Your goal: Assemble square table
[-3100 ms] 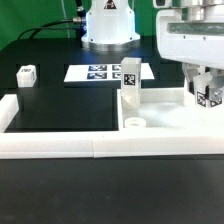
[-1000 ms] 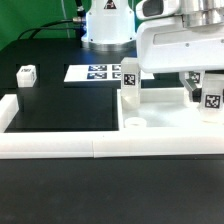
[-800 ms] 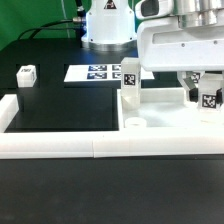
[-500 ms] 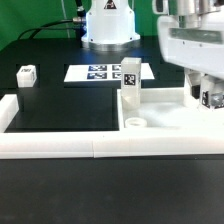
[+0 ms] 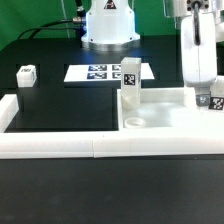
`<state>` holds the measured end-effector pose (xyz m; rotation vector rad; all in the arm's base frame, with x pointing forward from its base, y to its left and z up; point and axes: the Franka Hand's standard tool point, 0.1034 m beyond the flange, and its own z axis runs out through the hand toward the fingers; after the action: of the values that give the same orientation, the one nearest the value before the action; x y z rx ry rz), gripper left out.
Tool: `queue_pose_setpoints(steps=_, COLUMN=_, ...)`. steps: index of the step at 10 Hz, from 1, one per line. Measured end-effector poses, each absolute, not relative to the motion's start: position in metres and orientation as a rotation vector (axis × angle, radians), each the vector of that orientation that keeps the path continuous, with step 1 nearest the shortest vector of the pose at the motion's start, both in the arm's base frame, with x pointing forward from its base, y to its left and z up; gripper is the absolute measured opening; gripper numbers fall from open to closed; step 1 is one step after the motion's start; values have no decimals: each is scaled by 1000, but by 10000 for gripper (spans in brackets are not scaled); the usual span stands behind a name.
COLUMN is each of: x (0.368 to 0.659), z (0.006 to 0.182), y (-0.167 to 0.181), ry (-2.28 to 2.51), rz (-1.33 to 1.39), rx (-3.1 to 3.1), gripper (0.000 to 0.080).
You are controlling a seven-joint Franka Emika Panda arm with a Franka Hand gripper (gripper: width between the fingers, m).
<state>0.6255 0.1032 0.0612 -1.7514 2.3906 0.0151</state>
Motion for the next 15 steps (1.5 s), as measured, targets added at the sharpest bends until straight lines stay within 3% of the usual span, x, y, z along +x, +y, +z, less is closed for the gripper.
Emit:
queue_pose_setpoints(steps=2, x=622, z=63, y=109, ry=2150, rz=25, rx=-2087, gripper=537)
queue_pose_setpoints(steps=3, x=624, z=64, y=114, ry=1949, rz=-6, rx=-2275, gripper=614)
queue_pose_setpoints(steps=8, x=623, z=63, y=118, ry=1473, rz=-44, rx=-2611, gripper=649)
queue_pose_setpoints(steps=10, x=631, z=65, y=118, ry=598, rz=-156, rx=-3007, gripper=649)
queue_pose_setpoints(steps=11, x=632, z=65, y=118, ry=557, rz=-176, rx=-3009, gripper=649)
queue_pose_setpoints(steps=13, x=632, z=65, y=118, ry=690, rz=-168, rx=-2977, gripper=636)
queue_pose_setpoints(steps=15, x=631, z=64, y=118, ry=923, rz=-155, rx=-2906, gripper=287)
